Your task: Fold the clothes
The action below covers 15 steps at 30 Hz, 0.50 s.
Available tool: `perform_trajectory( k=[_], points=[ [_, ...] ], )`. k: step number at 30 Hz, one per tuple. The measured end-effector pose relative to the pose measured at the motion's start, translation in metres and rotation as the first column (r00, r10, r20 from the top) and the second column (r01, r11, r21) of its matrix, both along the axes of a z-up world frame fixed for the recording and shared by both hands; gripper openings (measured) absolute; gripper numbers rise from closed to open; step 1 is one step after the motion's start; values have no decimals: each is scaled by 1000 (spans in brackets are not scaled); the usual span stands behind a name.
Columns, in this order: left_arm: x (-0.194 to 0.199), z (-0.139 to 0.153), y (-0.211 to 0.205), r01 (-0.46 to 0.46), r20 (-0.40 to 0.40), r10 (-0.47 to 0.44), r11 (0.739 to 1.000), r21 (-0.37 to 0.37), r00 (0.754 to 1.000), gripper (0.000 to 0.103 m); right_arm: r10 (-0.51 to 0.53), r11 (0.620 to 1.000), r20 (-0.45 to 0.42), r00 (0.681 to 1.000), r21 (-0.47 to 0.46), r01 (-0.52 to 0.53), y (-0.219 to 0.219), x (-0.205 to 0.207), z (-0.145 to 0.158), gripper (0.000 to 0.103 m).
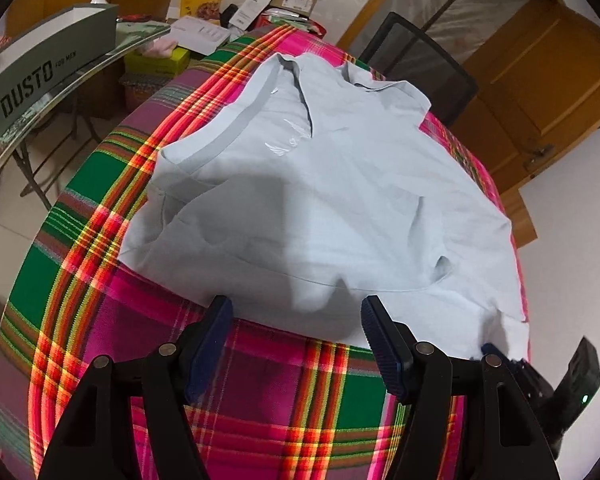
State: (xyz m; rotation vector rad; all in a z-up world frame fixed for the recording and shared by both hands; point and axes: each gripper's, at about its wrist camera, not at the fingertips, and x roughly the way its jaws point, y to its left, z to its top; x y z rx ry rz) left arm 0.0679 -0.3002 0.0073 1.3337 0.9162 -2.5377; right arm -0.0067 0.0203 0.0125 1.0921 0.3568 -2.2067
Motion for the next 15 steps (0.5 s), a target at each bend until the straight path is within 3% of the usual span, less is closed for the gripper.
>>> perform_trajectory(
  k=[5,10,15],
  points=[
    [16,0,-20,-53,-16,53,999,6,998,69,-23,1000,-17,1000,-19,22,7,9,-2,40],
    [39,6,-52,-166,-18,168,983,79,986,69,-76,996,-4,997,-50,76,12,9,-1,39],
    [43,5,-55,-198,-20,204,968,151,979,73,-168,982,5,986,-83,168,25,7,1,39]
  ],
)
